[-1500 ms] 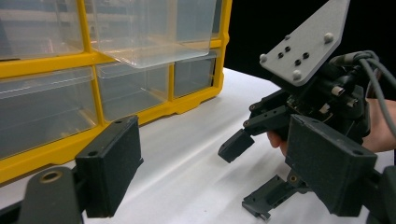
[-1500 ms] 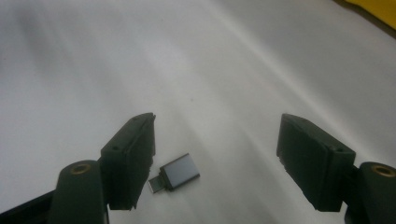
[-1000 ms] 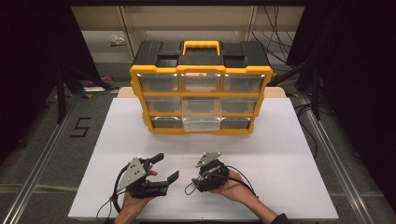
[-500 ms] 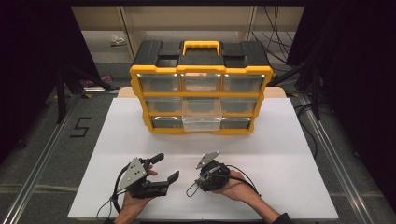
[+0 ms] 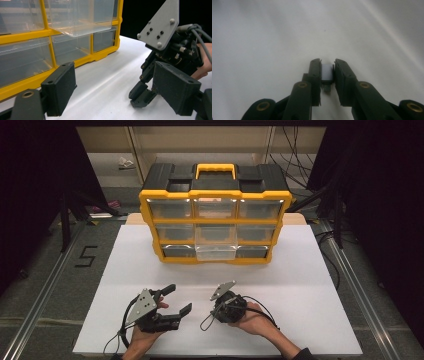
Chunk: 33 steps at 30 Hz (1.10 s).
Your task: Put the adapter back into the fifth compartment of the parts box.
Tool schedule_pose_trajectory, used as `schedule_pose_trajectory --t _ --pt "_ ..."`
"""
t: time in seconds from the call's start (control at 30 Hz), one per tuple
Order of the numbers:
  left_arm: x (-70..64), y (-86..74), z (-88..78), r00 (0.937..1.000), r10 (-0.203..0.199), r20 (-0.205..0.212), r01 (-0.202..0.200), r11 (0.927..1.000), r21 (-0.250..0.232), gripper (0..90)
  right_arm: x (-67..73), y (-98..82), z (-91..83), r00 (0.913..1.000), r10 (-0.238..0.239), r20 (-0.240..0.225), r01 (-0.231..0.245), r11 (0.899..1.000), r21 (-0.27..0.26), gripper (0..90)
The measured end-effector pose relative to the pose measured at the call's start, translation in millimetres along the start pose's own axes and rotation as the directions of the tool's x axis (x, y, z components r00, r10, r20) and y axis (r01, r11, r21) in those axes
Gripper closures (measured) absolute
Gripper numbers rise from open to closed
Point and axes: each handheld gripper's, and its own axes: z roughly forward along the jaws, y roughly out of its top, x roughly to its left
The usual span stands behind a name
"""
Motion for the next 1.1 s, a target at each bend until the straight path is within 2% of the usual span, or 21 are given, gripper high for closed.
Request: schedule_pose_trajectory --t 0.43,0.57,0.87,1.1 --pt "0.1 0.1 0.0 1.0000 0.000 -0.001 0.000 1.0000 0.000 18.6 -1.5 2.4 -12.0 0.9999 -0.010 -0.012 0.009 0.999 -0.040 76.2" --pt "0.2 0.1 0.0 1.0000 0.000 -0.002 0.000 1.0000 0.000 18.6 -2.1 3.5 -17.6 0.9999 0.002 -0.013 -0.003 0.999 -0.054 76.2" --pt "0.4 0.1 0.0 1.0000 -0.002 -0.004 0.002 1.0000 0.000 18.6 -6.1 8.0 -35.8 1.0000 -0.004 0.002 0.004 0.992 -0.127 76.2" --pt "0.6 0.2 -0.5 1.0000 -0.004 -0.006 0.004 1.0000 -0.003 18.6 -9.8 9.0 -46.3 0.9999 0.003 0.011 -0.001 0.987 -0.159 76.2"
